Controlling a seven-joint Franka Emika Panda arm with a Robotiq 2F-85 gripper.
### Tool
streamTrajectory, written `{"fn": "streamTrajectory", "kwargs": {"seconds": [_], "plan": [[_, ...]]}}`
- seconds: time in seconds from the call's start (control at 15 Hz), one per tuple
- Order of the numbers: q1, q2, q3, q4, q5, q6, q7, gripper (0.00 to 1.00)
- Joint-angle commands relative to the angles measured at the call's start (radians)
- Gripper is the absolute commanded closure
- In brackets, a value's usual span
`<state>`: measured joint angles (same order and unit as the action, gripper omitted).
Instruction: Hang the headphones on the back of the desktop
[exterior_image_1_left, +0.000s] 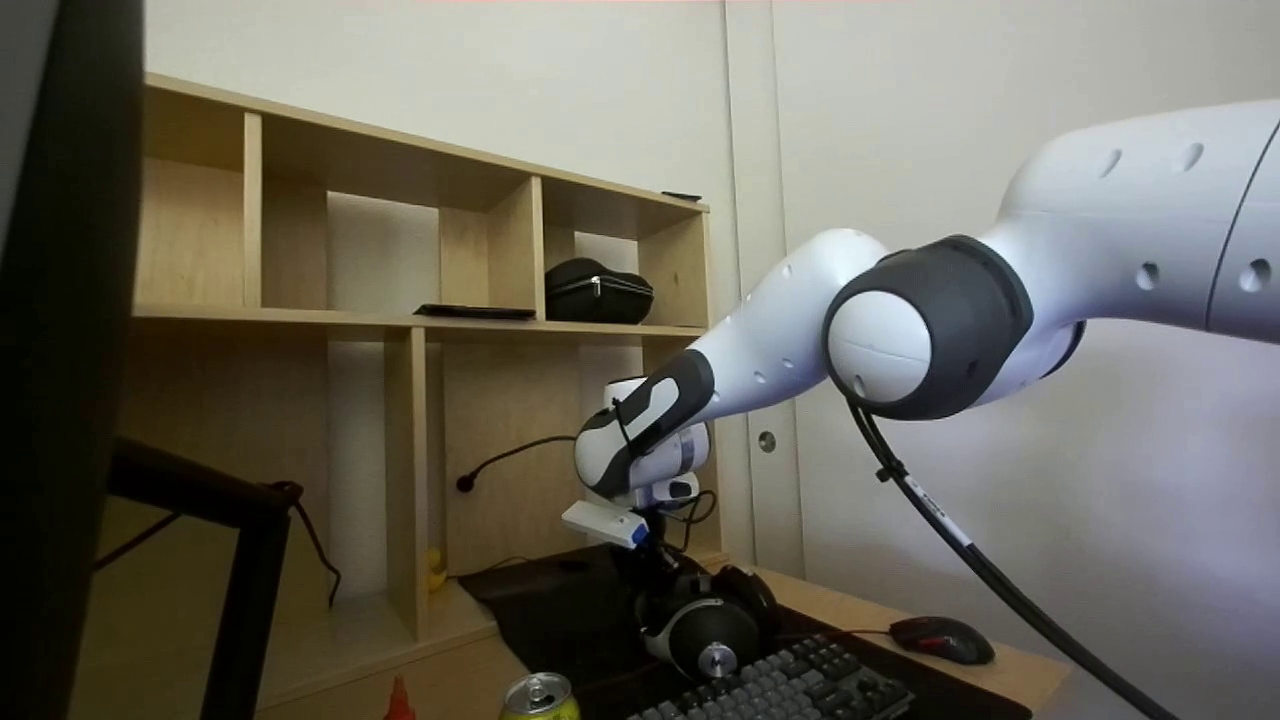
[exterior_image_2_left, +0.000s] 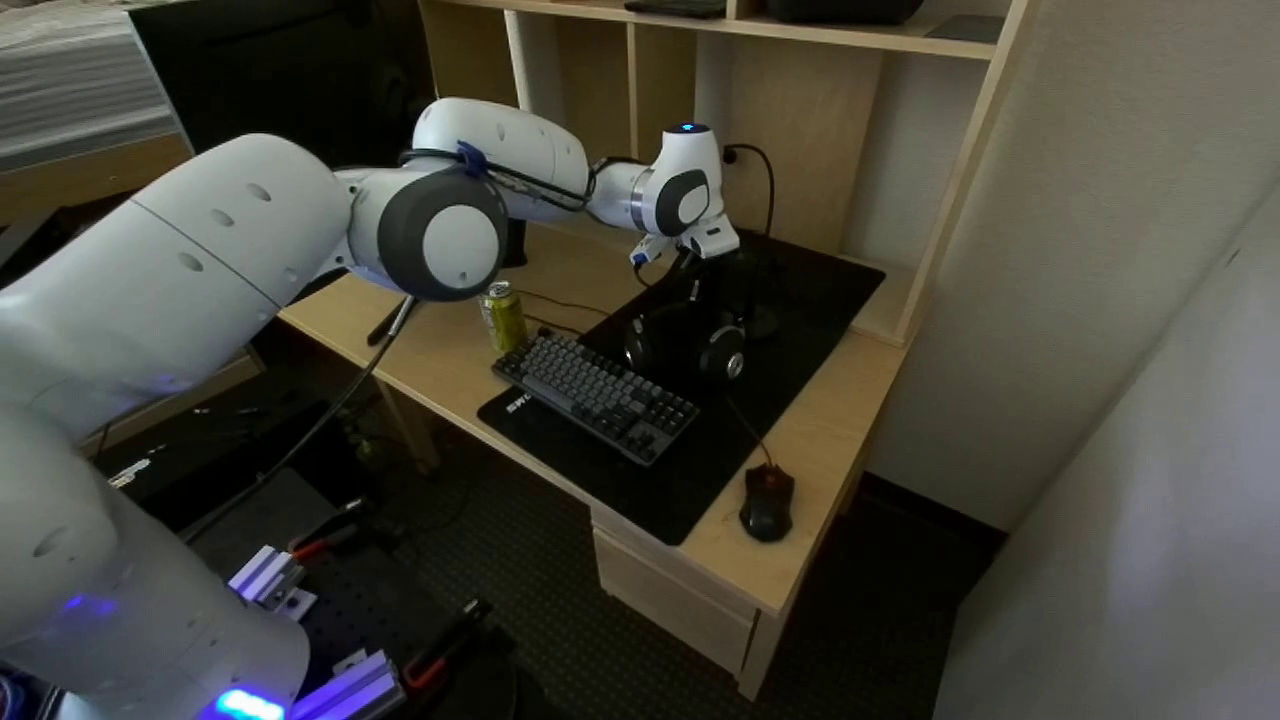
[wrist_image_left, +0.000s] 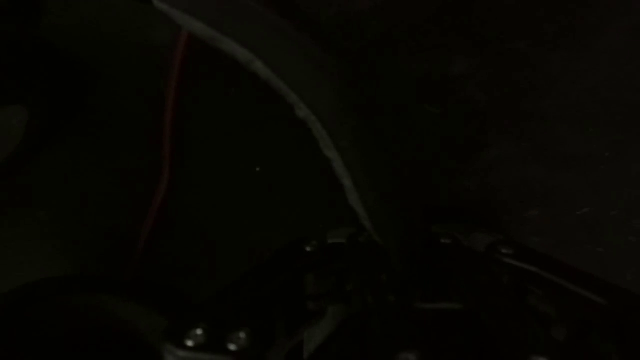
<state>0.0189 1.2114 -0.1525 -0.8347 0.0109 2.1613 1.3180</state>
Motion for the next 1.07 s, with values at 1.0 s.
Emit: {"fn": "streamTrajectory", "kwargs": {"seconds": [1.0], "plan": [[-0.167, -0.446, 0.218, -0.375, 0.425, -0.029, -0.785, 0.83]]}}
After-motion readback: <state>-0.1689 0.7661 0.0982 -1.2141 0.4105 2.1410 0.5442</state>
